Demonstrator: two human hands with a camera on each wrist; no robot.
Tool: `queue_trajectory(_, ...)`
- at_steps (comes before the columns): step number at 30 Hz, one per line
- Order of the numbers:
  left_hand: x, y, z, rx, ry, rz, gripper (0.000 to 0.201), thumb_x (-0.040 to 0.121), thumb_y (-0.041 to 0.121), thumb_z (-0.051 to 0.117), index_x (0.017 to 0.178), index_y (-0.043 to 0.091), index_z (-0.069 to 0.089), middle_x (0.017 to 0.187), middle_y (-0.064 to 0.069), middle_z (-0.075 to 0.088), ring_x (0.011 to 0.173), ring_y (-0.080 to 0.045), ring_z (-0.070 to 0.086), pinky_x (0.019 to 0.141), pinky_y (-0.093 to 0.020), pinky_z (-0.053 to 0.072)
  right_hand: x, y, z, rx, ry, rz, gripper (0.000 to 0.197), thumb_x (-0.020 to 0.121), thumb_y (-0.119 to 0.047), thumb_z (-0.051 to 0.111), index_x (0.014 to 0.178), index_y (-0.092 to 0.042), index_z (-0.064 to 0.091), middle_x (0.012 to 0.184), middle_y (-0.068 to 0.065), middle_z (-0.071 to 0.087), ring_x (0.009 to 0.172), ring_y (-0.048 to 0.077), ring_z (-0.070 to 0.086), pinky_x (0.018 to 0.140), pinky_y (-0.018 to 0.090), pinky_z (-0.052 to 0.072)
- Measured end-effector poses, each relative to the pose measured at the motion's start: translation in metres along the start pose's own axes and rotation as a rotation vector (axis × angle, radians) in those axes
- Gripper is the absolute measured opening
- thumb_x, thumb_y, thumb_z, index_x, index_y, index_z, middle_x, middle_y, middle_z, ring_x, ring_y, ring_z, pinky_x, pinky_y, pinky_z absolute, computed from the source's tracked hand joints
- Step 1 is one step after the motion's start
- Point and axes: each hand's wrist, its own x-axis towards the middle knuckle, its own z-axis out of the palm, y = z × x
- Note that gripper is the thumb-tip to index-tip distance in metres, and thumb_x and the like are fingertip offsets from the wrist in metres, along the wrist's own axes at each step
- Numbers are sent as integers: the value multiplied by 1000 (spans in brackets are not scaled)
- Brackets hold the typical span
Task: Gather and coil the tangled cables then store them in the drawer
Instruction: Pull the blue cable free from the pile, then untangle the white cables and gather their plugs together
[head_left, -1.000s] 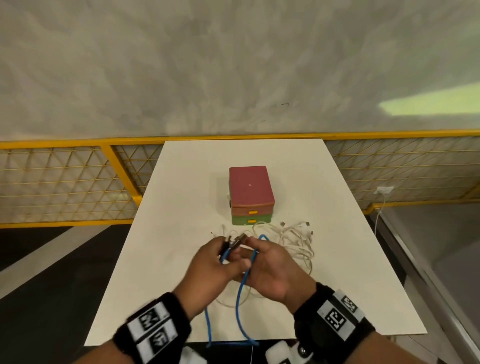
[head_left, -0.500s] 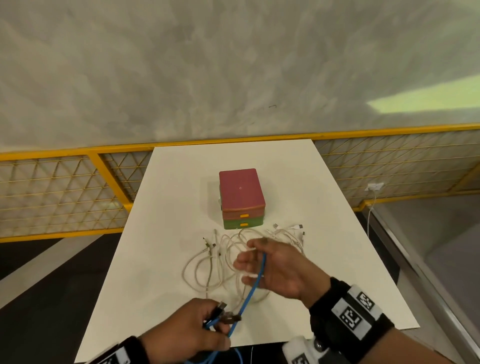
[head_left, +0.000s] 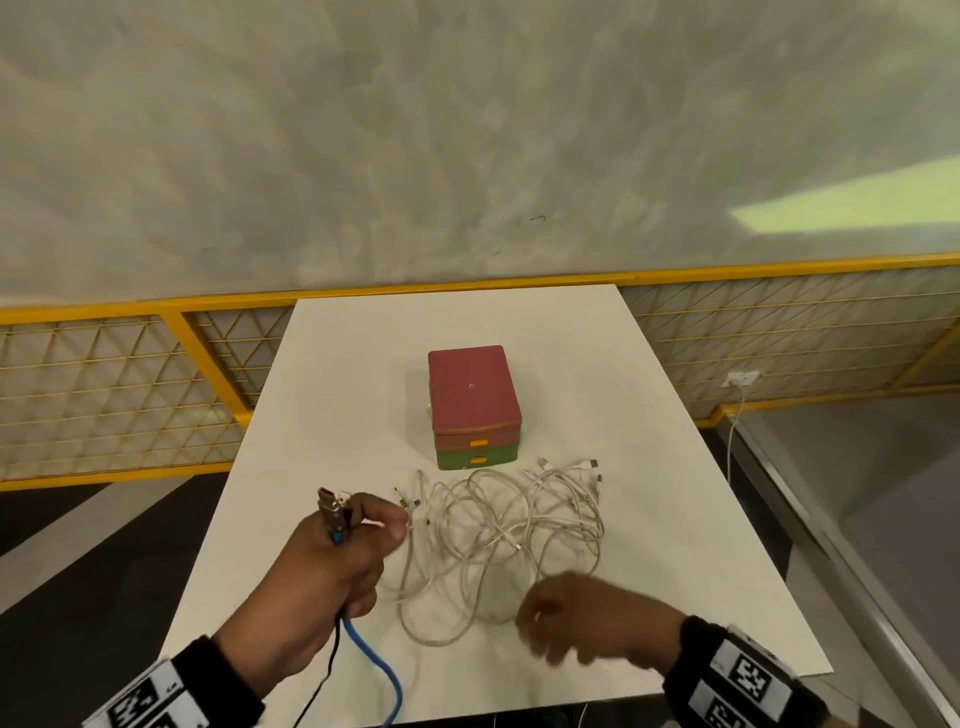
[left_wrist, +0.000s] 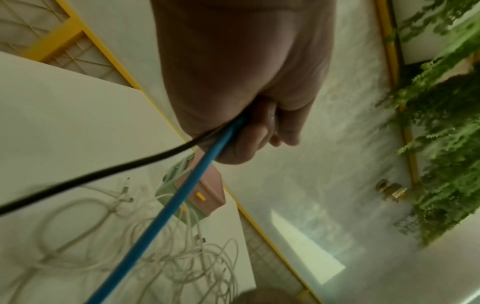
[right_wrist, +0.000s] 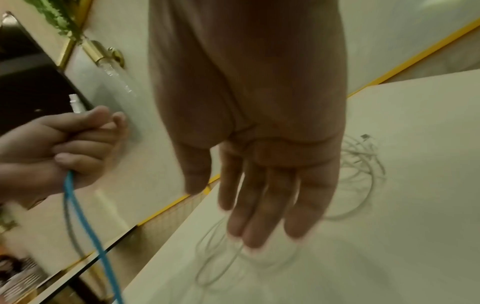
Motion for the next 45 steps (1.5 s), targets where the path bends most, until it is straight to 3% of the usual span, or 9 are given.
queue_trajectory(4, 5, 14, 12, -121, 44, 13, 31, 99, 23, 47, 101, -1, 68, 58, 0, 17, 43, -11, 16, 42, -23, 21, 35, 17, -63, 221, 718, -21, 15, 87, -12, 59, 76, -5, 66, 59, 5, 63, 47, 14, 53, 40, 19, 33)
queue_trajectory(6, 5, 20, 17, -156, 43, 9, 40, 99, 31, 44, 97, 2, 71, 60, -2, 13, 42, -10, 16, 41, -23, 21, 53, 34, -95, 305, 825, 78, 17, 85, -14, 60, 69, -6, 61, 63, 10, 60, 53, 21, 52, 43, 21, 34)
queue_trajectory(11, 7, 25, 30, -200, 23, 19, 55, 90, 43, 43, 89, -3, 72, 48, -5, 29, 35, -15, 29, 40, -25, 32, 95, 72, -111, 218, 695, 381, 25, 81, -19, 65, 66, -5, 52, 60, 17, 56, 53, 26, 53, 55, 31, 42)
queue_trajectory(18, 17, 23, 38, -160, -48, -20, 64, 84, 51, 40, 82, -1, 76, 58, -17, 59, 59, -36, 67, 61, -42, 57, 90, 66, -100, 140, 650, 390, 23, 85, -16, 61, 64, -15, 55, 63, 4, 58, 52, 16, 54, 50, 23, 46)
queue_trajectory(24, 26, 24, 47, -131, -91, -21, 54, 86, 45, 46, 98, 0, 74, 94, -25, 74, 98, -39, 71, 82, -49, 57, 51, 34, -99, 780, 706, 182, 22, 81, -9, 69, 66, -8, 53, 62, 8, 54, 52, 19, 43, 59, 29, 36)
queue_trajectory(31, 32, 31, 65, -98, -84, -56, 53, 88, 42, 48, 110, -1, 68, 104, -23, 74, 101, -33, 72, 91, -51, 54, -4, -20, -97, 759, 754, -153, 36, 79, -7, 75, 62, -11, 44, 51, 5, 47, 44, 15, 37, 51, 27, 36)
queue_trajectory(37, 46, 32, 89, -24, -157, -163, 48, 97, 47, 42, 116, 10, 67, 110, -8, 76, 106, -21, 71, 96, -43, 52, -21, -54, -45, 412, 863, -411, 31, 72, -5, 82, 62, -10, 52, 48, -5, 50, 44, 9, 44, 46, 23, 39)
queue_trajectory(43, 54, 26, 95, -147, -156, -292, 54, 94, 49, 48, 111, 2, 67, 95, -10, 77, 76, -20, 72, 67, -34, 53, -20, -53, 0, -43, 792, -631, 36, 72, -13, 80, 59, -25, 48, 67, -24, 61, 54, 4, 53, 52, 10, 35)
queue_trajectory(45, 51, 25, 93, -185, -198, -319, 54, 95, 47, 47, 110, 0, 69, 103, -14, 77, 77, -22, 72, 65, -35, 52, -20, -49, 4, -121, 783, -683, 32, 73, -26, 77, 61, -29, 47, 68, -18, 59, 58, 4, 53, 54, 11, 36)
